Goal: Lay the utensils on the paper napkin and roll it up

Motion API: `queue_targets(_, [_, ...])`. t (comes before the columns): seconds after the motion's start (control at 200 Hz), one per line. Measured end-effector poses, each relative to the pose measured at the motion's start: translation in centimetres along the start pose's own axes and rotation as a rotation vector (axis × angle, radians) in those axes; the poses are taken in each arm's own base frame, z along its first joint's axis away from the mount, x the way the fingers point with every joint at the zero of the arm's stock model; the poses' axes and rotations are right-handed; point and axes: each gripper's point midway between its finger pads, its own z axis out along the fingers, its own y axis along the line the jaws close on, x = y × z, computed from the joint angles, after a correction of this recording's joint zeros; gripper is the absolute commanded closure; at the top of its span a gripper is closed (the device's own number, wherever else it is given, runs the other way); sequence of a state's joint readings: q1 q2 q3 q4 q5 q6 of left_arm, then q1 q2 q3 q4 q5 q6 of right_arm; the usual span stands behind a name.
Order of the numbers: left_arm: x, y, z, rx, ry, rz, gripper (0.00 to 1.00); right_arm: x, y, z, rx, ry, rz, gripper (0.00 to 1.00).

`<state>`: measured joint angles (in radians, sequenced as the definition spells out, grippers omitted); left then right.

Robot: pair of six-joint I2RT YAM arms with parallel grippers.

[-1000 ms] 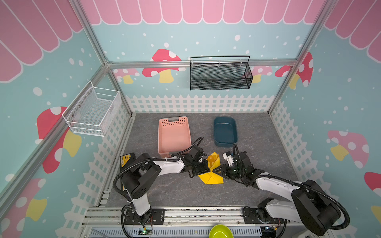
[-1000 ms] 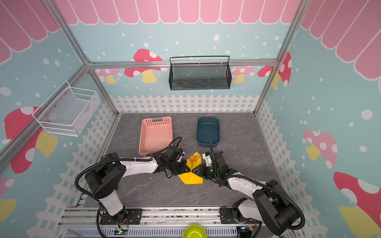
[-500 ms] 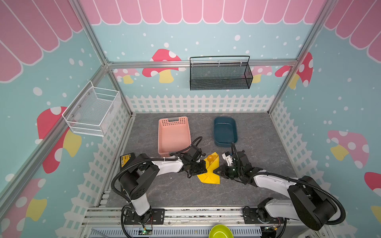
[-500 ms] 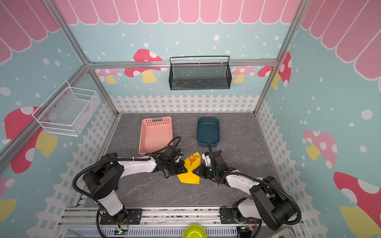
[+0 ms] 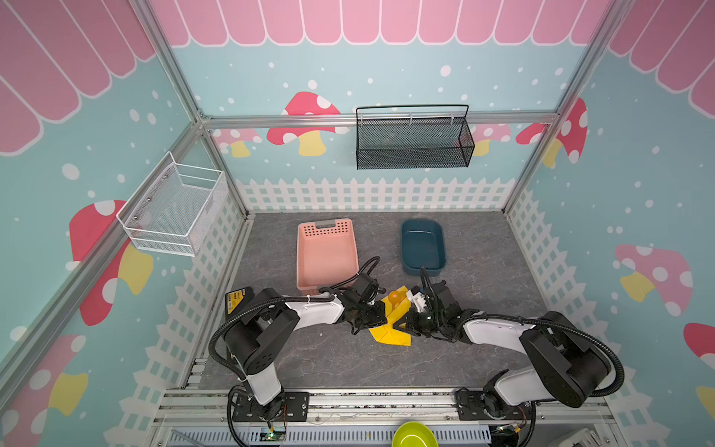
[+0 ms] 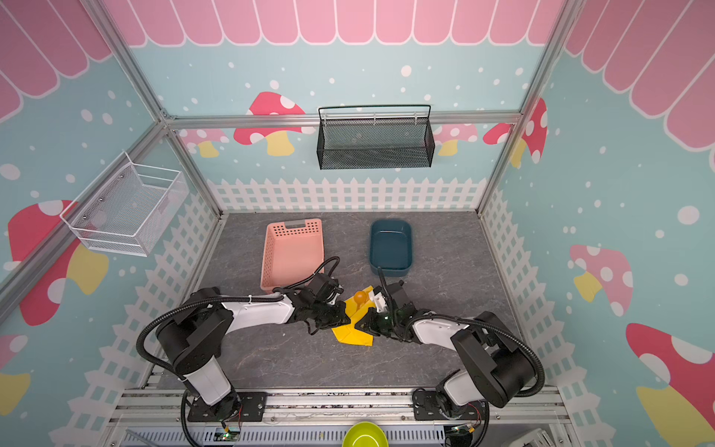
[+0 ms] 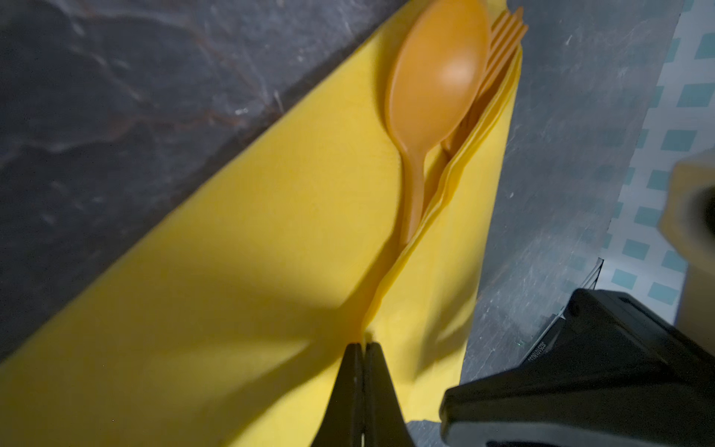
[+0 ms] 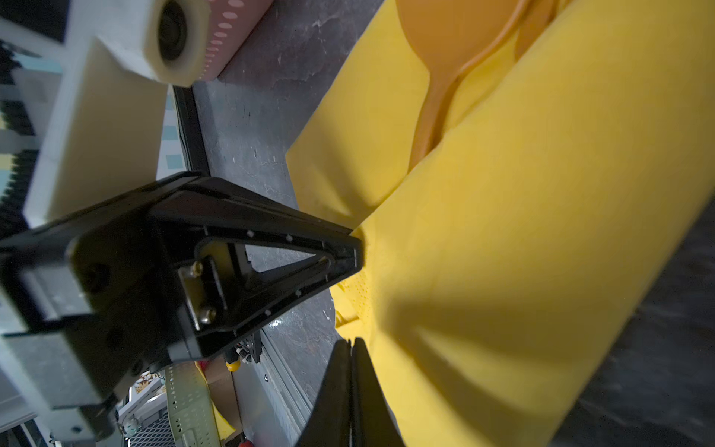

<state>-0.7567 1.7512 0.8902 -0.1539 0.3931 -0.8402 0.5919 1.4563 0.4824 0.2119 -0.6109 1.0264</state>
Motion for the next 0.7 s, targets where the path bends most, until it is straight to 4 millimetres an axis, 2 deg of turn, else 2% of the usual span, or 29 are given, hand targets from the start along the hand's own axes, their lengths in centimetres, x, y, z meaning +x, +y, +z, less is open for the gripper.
queue_targets(0.535, [0.3, 0.6, 0.4, -0.016, 0.011, -0.001, 0.98, 1.2, -1.5, 1.6, 0.042, 0.051, 0.02, 0.97])
queue_targets(0.7, [0.2, 0.7, 0.4, -0.017, 0.01, -0.001, 0.94, 1.2, -1.5, 1.6, 0.045, 0.049, 0.02, 0.97])
